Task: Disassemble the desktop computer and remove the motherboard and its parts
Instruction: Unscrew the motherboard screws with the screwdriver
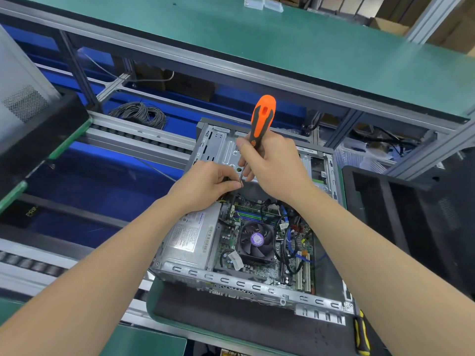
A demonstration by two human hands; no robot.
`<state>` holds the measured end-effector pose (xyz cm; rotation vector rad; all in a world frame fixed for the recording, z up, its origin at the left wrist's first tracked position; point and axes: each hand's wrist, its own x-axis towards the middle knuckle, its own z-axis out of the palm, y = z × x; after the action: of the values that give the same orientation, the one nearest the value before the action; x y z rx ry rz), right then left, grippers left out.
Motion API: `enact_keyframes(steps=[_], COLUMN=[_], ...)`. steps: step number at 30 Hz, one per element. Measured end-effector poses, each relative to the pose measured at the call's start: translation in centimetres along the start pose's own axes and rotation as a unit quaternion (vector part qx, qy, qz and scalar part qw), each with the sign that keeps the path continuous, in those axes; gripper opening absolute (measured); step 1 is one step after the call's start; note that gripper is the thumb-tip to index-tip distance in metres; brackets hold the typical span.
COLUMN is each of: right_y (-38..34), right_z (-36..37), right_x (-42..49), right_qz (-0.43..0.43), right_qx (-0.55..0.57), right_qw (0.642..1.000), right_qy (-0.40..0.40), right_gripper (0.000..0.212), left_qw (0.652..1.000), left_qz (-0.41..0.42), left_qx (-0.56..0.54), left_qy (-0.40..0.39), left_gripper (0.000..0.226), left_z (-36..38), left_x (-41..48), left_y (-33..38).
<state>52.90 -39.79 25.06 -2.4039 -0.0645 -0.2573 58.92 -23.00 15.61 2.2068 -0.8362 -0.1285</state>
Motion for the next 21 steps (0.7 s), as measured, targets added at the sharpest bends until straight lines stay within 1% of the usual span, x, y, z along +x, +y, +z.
enact_keyframes(steps=[2,4,6,7,8,9,12,13,14,15,16,17,18,19,21], right_y=[-0.2,-0.5,-0.9,-1.2,-1.5,-1.9,-3.8,-4.5,-5.0,-5.6,-6.1,-6.6,-6.9,-7.1,-7.8], right_z=[-0.2,-0.6,-1.3,-1.8,-2.2,-2.7,-4.4,-4.8,-5.2,-5.3,-5.3,-5.5,-5.7,-6.2,-7.7], right_x=[0.0,0.3,0.6,0.7,0.9,0.9,1.3,1.7,2.0,2.4,2.7,2.9,3.1,3.3,3.6], right_qz=[-0.002,-0.004,0.001,0.001,-0.004,-0.013,-0.038,-0.039,-0.032,-0.021,-0.008,-0.004,-0.019,-0.049,-0.103], right_qx=[0.008,0.014,0.003,-0.015,-0.04,-0.059,-0.08,-0.133,-0.209,-0.275,-0.312,-0.326,-0.331,-0.326,-0.32], right_qw=[1.0,0.998,0.994,0.993,0.993,0.995,0.994,0.987,0.975,0.96,0.95,0.945,0.941,0.937,0.921], right_qy=[-0.024,-0.067,-0.111,-0.12,-0.113,-0.086,0.058,0.081,0.072,0.039,0.002,-0.035,-0.074,-0.118,-0.199], right_gripper=[0.028,0.023,0.022,0.023,0.026,0.03,0.044,0.048,0.052,0.053,0.053,0.051,0.044,0.035,0.006], left_qw=[1.0,0.999,0.998,0.998,0.998,0.998,0.999,0.999,0.999,0.999,0.999,0.999,0.999,0.999,0.998], left_qz=[0.003,0.008,0.01,0.009,0.007,0.006,0.012,0.016,0.022,0.024,0.022,0.017,0.011,0.01,0.025], left_qx=[-0.012,-0.032,-0.053,-0.058,-0.06,-0.057,-0.032,-0.029,-0.027,-0.026,-0.026,-0.031,-0.039,-0.046,-0.05], left_qy=[-0.004,-0.007,-0.013,-0.014,-0.011,-0.008,-0.011,-0.013,-0.016,-0.019,-0.021,-0.023,-0.024,-0.025,-0.023], left_gripper=[0.008,0.01,0.012,0.011,0.011,0.011,0.011,0.011,0.01,0.01,0.009,0.009,0.008,0.008,0.008], left_z=[-0.1,-0.2,-0.3,-0.3,-0.2,-0.1,0.1,0.1,0.1,0.1,0.1,0.1,0.0,-0.1,-0.1], left_x=[-0.1,-0.1,-0.2,-0.2,-0.3,-0.3,-0.2,-0.2,-0.2,-0.2,-0.3,-0.3,-0.3,-0.3,-0.5], left_y=[-0.1,-0.2,0.0,0.1,0.2,0.2,0.4,0.5,0.5,0.6,0.6,0.5,0.4,0.3,0.3])
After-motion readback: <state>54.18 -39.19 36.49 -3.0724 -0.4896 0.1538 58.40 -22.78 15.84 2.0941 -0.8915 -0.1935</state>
